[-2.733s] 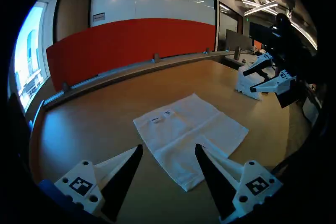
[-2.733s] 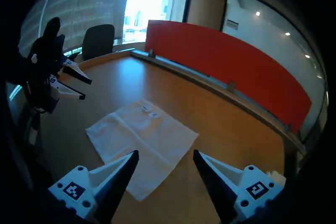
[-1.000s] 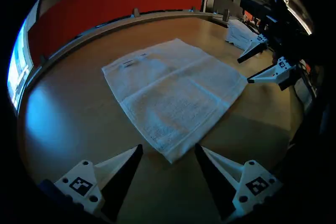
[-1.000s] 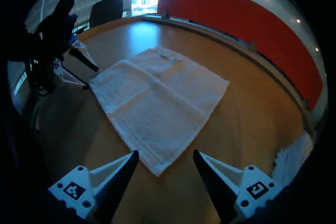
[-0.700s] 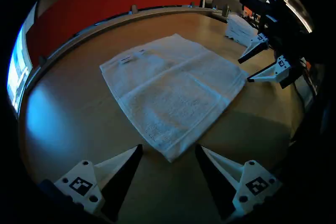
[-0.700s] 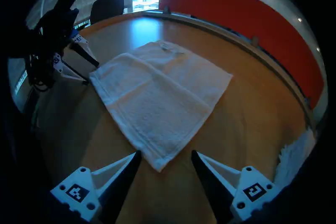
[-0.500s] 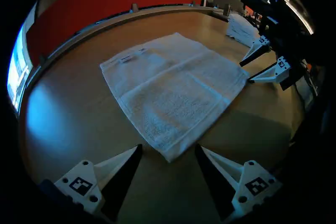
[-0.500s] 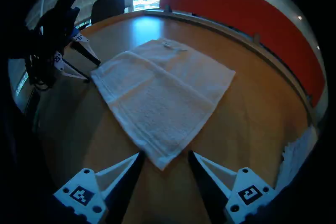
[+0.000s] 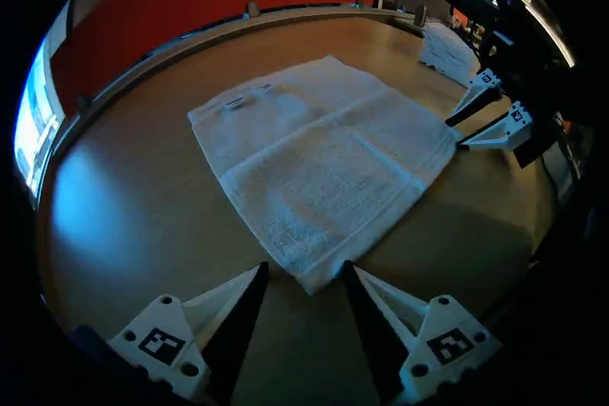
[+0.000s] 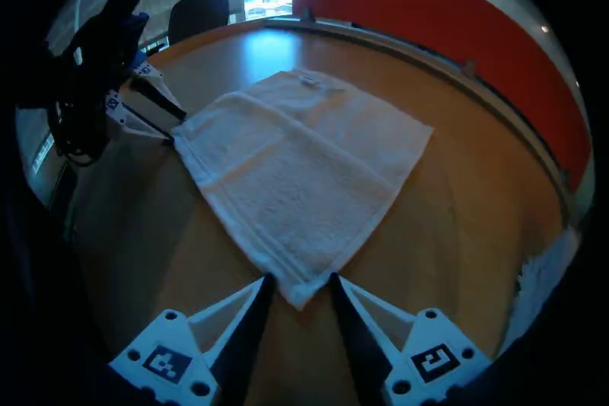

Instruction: Fold towel

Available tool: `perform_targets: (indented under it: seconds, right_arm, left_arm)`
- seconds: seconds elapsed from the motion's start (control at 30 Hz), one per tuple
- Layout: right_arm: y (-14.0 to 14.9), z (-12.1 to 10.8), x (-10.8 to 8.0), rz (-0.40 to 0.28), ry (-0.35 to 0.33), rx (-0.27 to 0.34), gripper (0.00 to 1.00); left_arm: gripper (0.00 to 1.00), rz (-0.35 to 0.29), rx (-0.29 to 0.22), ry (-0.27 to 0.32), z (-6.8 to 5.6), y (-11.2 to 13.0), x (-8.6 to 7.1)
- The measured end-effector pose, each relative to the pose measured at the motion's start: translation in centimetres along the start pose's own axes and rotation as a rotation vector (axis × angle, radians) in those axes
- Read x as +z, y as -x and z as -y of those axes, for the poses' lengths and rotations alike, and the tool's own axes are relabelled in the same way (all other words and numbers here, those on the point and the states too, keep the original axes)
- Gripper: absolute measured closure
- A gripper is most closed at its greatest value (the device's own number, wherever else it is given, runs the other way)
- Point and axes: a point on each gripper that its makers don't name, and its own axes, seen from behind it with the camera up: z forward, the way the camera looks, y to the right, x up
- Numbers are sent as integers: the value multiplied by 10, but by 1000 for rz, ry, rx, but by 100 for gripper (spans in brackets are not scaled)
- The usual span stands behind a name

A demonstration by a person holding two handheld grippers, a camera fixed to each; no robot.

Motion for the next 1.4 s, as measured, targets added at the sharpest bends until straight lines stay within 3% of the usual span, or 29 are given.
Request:
perform_targets:
  seconds: [0.2, 0.4, 0.47, 0.53, 0.73, 0.83, 1.1, 1.4]
  right_arm:
    - [-1, 0, 1, 1, 0, 7, 57]
    - [-3, 1, 1, -4, 2, 11, 66]
    - [-4, 1, 2, -5, 3, 9, 67]
    - [-5, 2, 2, -7, 4, 7, 69]
    - [-10, 1, 2, -24, 8, 8, 81]
    - [-13, 1, 2, -32, 9, 12, 87]
    - [-16, 4, 2, -30, 1, 19, 91]
    - [-14, 5, 2, -12, -6, 6, 91]
  left_arm:
    - [44, -2, 7, 1, -5, 0, -1]
    - [48, -4, -4, -4, -7, -1, -2]
    - [53, -3, -7, -7, -6, -1, -2]
    - [65, -2, -12, -12, -5, -2, -2]
    - [78, -2, -29, -28, -2, -3, -2]
    - [79, -3, -38, -30, -2, -3, -2]
    - [80, -8, -72, -23, -1, -3, -4]
    - [80, -7, -55, -27, -1, -2, -4]
